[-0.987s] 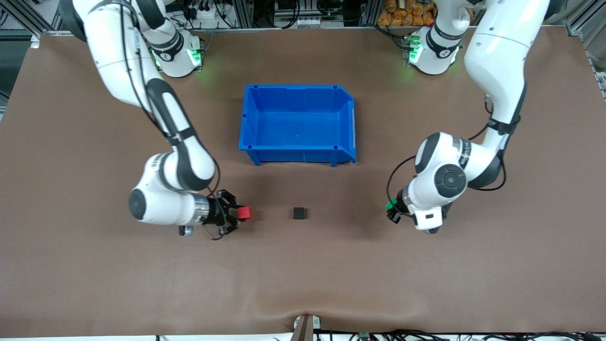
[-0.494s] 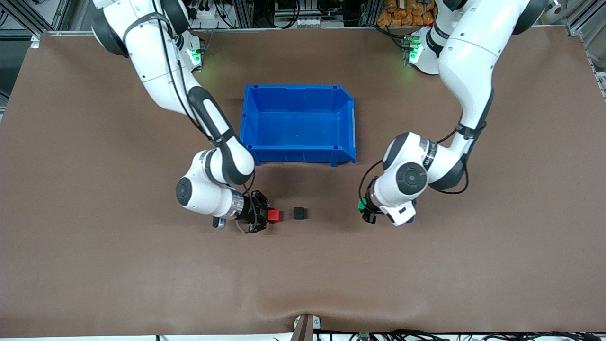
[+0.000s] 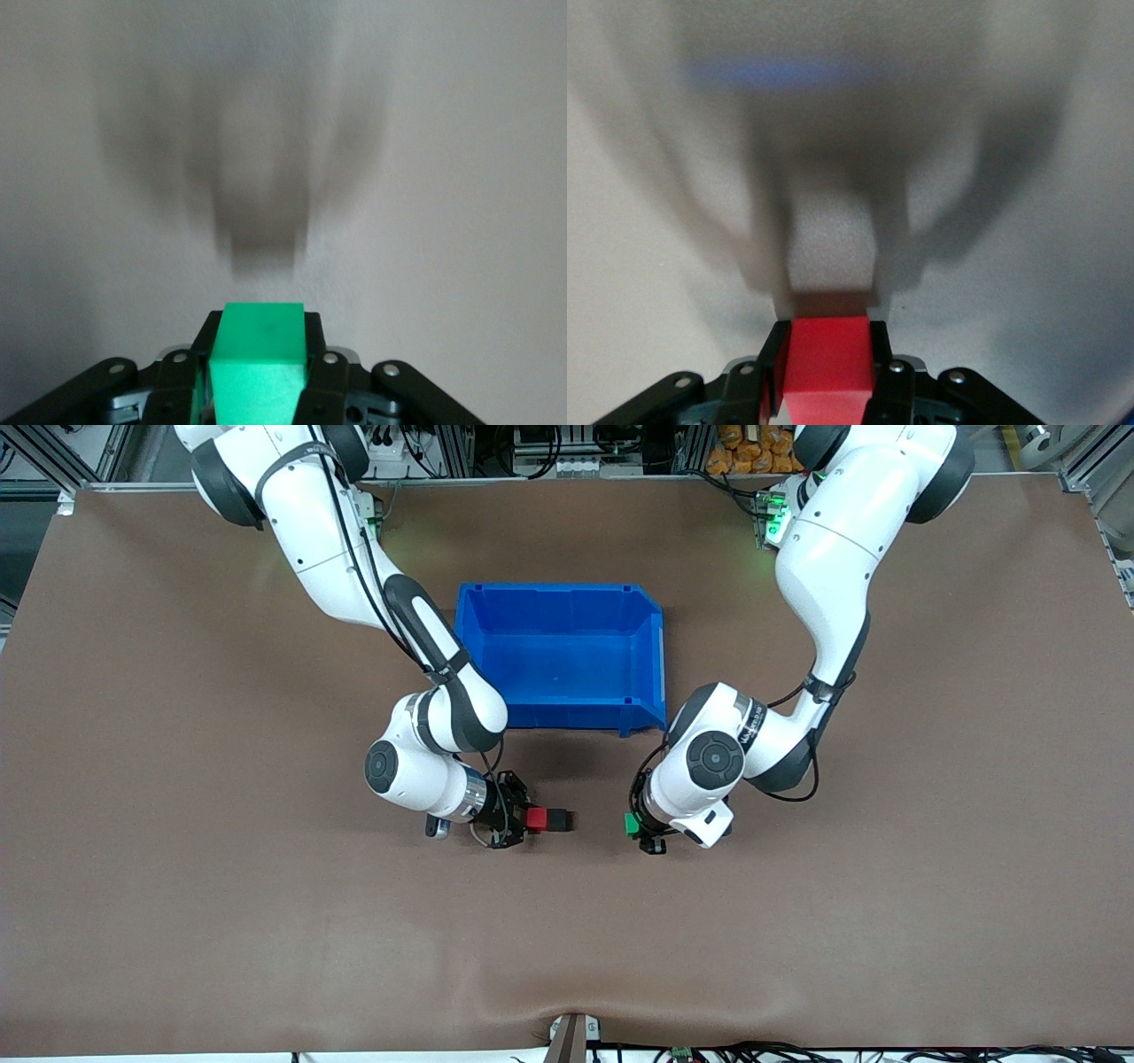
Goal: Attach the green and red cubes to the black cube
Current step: 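Set the red cube against the black cube while the left gripper lowers green, then open the right gripper and withdraw while the left gripper places the green cube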
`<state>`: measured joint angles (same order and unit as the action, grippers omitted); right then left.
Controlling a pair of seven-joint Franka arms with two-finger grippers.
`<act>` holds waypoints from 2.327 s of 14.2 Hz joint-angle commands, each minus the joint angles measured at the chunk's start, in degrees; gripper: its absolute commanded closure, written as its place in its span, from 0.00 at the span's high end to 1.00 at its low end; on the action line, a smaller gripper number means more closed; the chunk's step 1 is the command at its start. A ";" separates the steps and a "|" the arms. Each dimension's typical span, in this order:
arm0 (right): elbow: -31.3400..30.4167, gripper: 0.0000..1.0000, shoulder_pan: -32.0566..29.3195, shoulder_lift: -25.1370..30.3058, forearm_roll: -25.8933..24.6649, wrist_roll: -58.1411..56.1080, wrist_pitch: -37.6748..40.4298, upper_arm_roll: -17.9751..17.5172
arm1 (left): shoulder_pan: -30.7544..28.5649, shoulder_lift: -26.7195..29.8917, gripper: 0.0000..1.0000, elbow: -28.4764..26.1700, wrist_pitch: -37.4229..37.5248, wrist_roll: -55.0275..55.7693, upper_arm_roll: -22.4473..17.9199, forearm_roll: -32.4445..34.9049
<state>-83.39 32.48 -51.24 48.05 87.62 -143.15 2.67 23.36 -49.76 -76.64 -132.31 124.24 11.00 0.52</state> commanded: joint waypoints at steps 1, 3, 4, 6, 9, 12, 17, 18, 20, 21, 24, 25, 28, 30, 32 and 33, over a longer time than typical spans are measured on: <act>1.39 0.28 0.57 -1.75 0.74 0.72 -1.52 0.49 | 2.03 -2.36 0.00 2.80 -2.85 1.88 -0.81 -0.70; 1.39 1.00 0.92 -1.93 0.12 0.63 -1.61 0.49 | 3.35 -3.68 0.00 4.30 -4.00 2.49 -0.90 -0.70; 1.48 1.00 0.92 -1.84 0.03 0.45 -1.52 0.58 | 4.05 -3.86 0.00 4.39 -4.09 3.02 -0.98 -0.70; 1.48 1.00 0.22 -0.36 -0.84 0.10 -1.00 0.93 | 4.06 -3.68 0.00 4.04 -3.83 3.20 -0.64 -1.13; 1.48 1.00 -1.71 2.89 -5.49 0.01 6.52 2.42 | 6.08 -4.91 0.00 3.95 -3.83 3.29 -0.54 -1.49; 6.11 1.00 -2.50 5.97 -13.22 -0.34 24.86 8.11 | 6.78 -6.84 0.00 4.39 -4.53 3.47 -0.63 -1.49; 19.50 1.00 -10.66 6.33 -15.17 -21.99 49.96 15.96 | 8.01 -7.90 0.00 4.48 -10.07 3.03 -1.07 -1.31; 20.28 1.00 -13.46 6.42 -15.35 -26.40 53.73 15.96 | 8.01 -7.90 0.00 4.48 -10.16 2.85 -1.07 -1.31; 22.65 1.00 -18.40 7.20 -15.44 -35.02 58.22 15.96 | 8.10 -7.99 0.00 4.48 -11.56 2.33 -1.94 -1.14; 23.18 1.00 -19.98 8.60 -15.52 -37.84 59.90 16.05 | 8.45 -7.99 0.22 4.48 -12.35 1.28 -2.82 -0.96; 23.54 1.00 -21.75 15.18 -24.26 -53.28 62.01 15.96 | 9.68 -7.99 1.00 4.22 -13.15 -2.86 -3.97 -0.70; 23.54 1.00 -22.19 17.30 -28.84 -58.91 63.68 15.87 | 9.86 -7.90 1.00 4.04 -13.15 -3.04 -4.23 -0.52; 23.45 1.00 -29.20 22.57 -32.05 -74.21 72.28 13.51 | 9.86 -5.54 1.00 3.69 -12.45 -2.95 -4.50 5.25; 23.37 1.00 -31.68 27.92 -33.97 -83.27 73.89 10.87 | 8.90 -2.03 1.00 2.99 -7.03 -2.86 -4.50 11.14; 21.27 1.00 -32.03 33.72 -39.85 -90.65 73.98 8.07 | 6.01 2.27 1.00 2.81 -2.70 -4.61 -4.33 12.48; 16.99 1.00 -32.30 37.41 -40.92 -91.91 72.93 7.00 | 4.34 4.30 1.00 2.72 -0.08 -8.10 -3.89 12.49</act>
<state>-58.64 0.49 -21.62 11.00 -0.41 -68.65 13.75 30.84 -51.20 -71.98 -137.34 120.32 6.73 11.54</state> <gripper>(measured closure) 0.000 0.000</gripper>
